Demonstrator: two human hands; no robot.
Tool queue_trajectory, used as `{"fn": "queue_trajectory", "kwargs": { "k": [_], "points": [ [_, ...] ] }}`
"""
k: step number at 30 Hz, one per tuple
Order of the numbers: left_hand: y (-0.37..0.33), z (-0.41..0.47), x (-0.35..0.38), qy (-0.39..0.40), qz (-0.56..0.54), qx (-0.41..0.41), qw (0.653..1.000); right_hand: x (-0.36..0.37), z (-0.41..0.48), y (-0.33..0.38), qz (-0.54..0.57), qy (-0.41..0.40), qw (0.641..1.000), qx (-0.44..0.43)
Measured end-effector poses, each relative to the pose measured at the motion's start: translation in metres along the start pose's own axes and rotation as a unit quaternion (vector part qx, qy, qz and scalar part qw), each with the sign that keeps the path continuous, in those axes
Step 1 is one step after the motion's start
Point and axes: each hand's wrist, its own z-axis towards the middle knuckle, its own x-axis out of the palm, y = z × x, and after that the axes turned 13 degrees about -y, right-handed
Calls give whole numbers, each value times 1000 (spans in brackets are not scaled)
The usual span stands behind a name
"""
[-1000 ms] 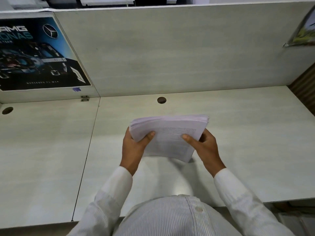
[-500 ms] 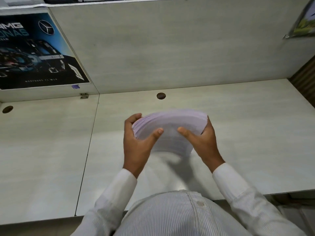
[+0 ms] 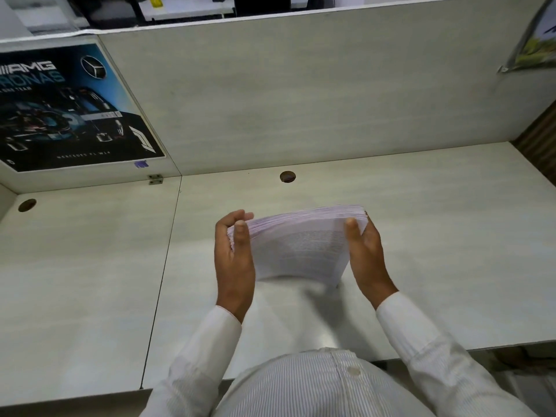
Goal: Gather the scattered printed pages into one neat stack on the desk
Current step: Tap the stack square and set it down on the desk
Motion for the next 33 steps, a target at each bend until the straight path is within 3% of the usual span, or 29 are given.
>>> {"fn": "queue_trajectory", "kwargs": {
  "k": [4, 10, 22, 33],
  "points": [
    [-5, 3, 9, -54, 3, -26, 998, 10, -2, 7, 18, -66, 998, -8],
    [-2, 5, 8, -44, -1, -10, 999, 16, -2, 9, 6, -96, 995, -4],
    [0, 7, 12, -54, -27, 6, 998, 18, 2, 18, -10, -83, 996, 18],
    [-7, 12, 29, -158, -15, -23, 987, 12, 27, 21, -42, -47, 998, 24]
  ]
}}
